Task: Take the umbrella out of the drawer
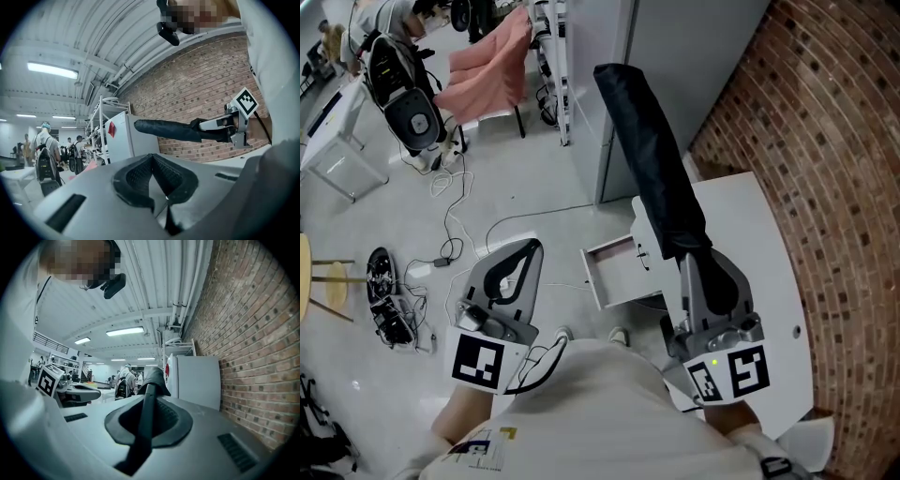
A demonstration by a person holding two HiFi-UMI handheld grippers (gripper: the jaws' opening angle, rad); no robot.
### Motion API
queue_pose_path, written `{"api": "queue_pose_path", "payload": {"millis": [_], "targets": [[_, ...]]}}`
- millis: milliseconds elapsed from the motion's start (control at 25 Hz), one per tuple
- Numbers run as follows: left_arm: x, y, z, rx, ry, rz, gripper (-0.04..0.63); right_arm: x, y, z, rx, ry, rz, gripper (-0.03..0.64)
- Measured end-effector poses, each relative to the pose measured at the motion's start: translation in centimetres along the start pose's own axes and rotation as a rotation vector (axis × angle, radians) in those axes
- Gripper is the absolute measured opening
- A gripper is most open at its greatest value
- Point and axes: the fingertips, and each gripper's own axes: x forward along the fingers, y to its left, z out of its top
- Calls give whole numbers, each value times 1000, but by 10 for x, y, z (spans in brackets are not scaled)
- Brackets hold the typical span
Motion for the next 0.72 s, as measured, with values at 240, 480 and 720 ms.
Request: {"api": "queue_pose_path", "payload": {"millis": [240, 480, 720], "targets": [[2, 3, 3, 21, -10, 8, 8, 2, -2, -3, 1, 14, -9, 18], [-3, -2, 2, 57, 12, 12, 8, -1, 1, -4, -4, 14, -11, 18], [2, 2, 2, 60, 11, 18, 8, 5, -3, -3, -5, 16, -4, 18]]}}
